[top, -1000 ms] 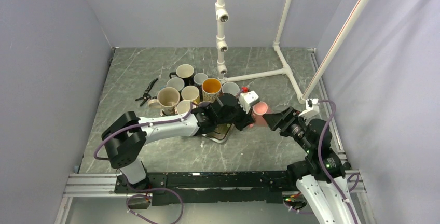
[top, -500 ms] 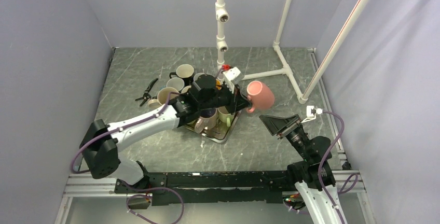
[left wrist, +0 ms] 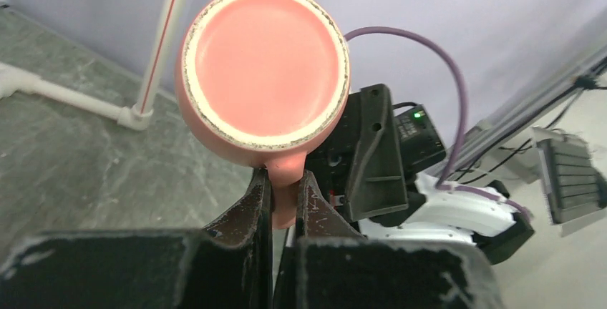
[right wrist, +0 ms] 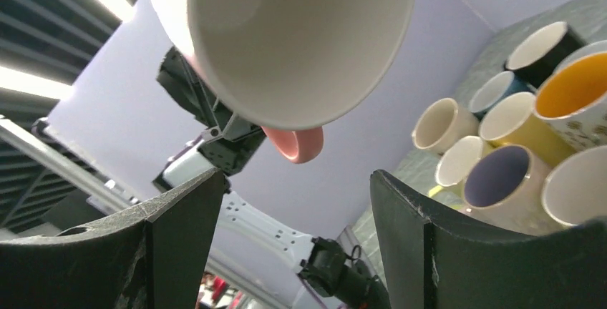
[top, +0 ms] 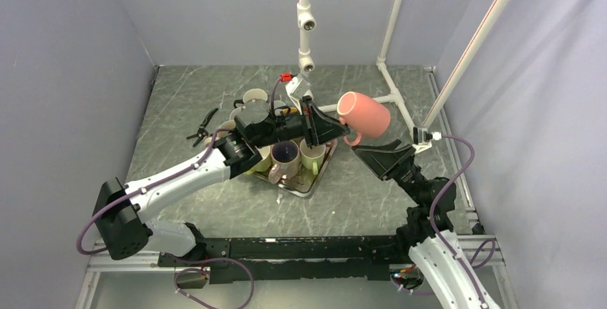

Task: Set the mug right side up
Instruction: Turn over the cup at the center of the board.

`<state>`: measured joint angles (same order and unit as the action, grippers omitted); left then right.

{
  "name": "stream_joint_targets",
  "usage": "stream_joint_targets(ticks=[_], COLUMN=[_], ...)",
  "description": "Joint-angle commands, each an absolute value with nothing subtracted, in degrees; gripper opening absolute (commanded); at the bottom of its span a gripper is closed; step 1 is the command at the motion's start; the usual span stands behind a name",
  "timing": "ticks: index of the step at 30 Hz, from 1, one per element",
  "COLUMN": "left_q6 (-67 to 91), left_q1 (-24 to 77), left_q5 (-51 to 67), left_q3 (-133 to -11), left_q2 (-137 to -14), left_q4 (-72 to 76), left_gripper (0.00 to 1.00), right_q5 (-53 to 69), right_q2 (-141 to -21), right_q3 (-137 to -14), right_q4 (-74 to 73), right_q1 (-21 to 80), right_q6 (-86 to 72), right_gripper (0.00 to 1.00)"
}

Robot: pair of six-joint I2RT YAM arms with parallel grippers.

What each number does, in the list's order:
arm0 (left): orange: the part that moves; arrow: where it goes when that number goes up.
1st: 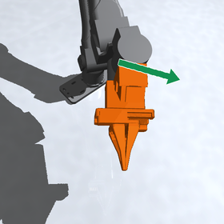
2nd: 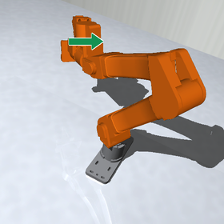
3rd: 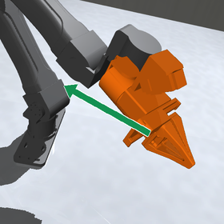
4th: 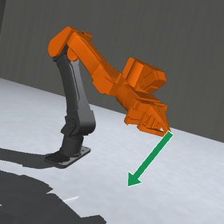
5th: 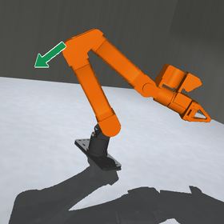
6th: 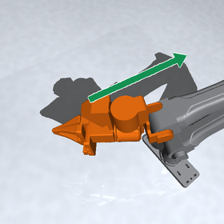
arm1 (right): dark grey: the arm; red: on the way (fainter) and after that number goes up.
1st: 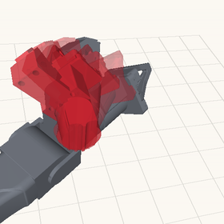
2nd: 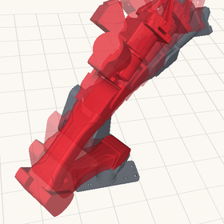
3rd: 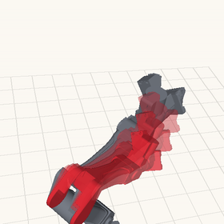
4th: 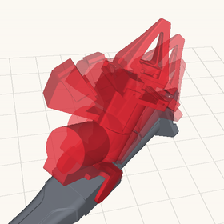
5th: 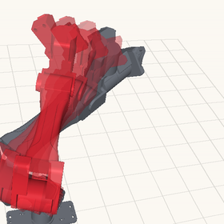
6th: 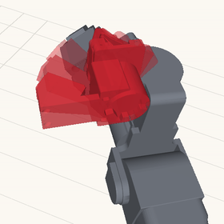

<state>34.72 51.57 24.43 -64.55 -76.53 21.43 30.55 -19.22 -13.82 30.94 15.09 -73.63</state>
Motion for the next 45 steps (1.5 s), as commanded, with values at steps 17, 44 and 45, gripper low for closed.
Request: stream_joint_targets(ticks=[17,44,45], left_q6=[45.31,23.44,23.37], left_q1=[51.63,51.66,51.67], left_q5=[27.97,-10.98,-13.23], left_q3=[-61.61,-54.35,-54.52], left_q2=[-72.89,-53.68,-52.83], left_q4=[44.48,-11.62,-14.09], left_gripper=[0.03,0.67,0.67], right_q5=[34.98,28.67,29.53], right_q2=[-31.3,-28.62,-28.57], right_q3=[-30.17,-42.66,-42.81], right_q4=[48.28,-13.14,-14.98], right_q1=[16.26,16.57,16.61], right_q6=[-75.04,-35.97,-34.71], right_gripper=[0.36,0.0,0.0])
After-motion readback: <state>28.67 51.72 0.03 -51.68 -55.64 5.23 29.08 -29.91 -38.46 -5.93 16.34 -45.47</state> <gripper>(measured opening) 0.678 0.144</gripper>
